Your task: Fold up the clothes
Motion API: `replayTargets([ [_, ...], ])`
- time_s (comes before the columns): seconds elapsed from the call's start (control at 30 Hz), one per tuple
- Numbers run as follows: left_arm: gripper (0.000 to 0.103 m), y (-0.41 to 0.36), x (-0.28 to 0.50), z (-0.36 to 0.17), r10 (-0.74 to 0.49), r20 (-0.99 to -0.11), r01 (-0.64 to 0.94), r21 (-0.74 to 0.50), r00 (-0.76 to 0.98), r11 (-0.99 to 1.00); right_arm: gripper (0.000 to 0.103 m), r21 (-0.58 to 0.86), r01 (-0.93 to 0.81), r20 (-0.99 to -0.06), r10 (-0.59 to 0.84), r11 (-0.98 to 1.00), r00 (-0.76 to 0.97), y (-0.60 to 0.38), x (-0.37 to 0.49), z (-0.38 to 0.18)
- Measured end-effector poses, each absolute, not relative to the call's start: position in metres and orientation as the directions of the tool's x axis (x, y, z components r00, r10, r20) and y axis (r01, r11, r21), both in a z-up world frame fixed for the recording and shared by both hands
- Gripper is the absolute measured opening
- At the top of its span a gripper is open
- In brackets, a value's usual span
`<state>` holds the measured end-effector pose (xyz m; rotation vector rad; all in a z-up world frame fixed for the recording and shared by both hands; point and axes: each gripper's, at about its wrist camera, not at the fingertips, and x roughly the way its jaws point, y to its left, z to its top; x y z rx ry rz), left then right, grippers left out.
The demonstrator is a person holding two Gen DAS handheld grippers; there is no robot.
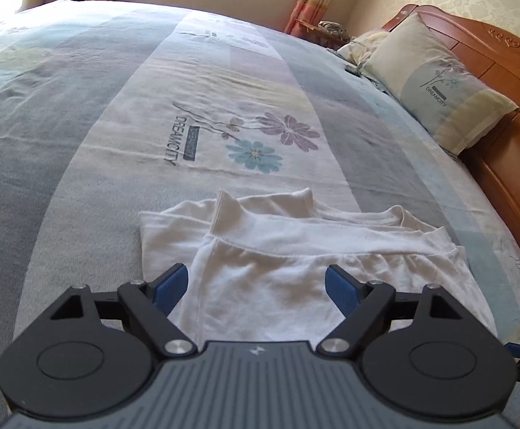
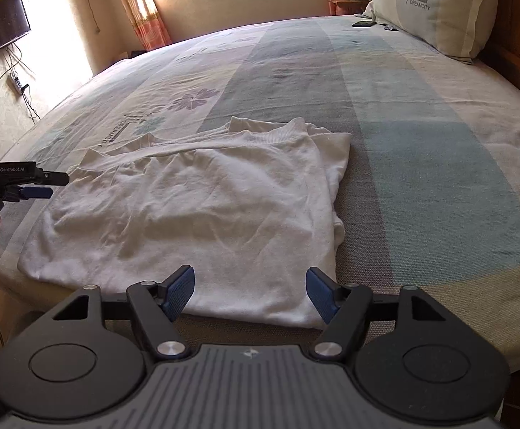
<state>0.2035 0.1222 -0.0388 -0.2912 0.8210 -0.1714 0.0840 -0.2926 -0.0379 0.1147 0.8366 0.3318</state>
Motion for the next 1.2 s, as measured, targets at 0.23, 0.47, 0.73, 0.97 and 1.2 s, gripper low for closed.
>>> replayTargets([
  [0.23,0.083,0.141,0.261,-0.074,-0.257,-0.720,-0.019,-0.351,0.645,0.936,0.075,0.258,-0.285,-0.691,0.383,0.923,0.613,-0.257,0.108,-0.035],
  [0.47,0.084,0.162,0.270,-0.046,-0.284,-0.675,-0.009,-0.395,0.681,0.919,0.075,0.251,-0.263,-0.719,0.362,0.931,0.594,-0.247,0.113,-0.038],
  [0.73,0.085,0.135,0.219,-0.047,-0.471,-0.667,0.140,-0.488,0.577,0.862,0.076,0.222,-0.289,-0.737,0.354,0.931,0.576,-0.214,0.124,-0.033],
  [0.97,0.086,0.128,0.166,-0.063,-0.484,-0.686,0.184,-0.466,0.544,0.866,0.082,0.195,-0.341,-0.738,0.367,0.920,0.567,-0.183,0.122,-0.027],
  [1.2,0.087,0.127,0.159,-0.048,-0.463,-0.683,0.221,-0.416,0.564,0.882,0.083,0.179,-0.337,-0.755,0.349,0.924,0.555,-0.164,0.122,-0.027],
])
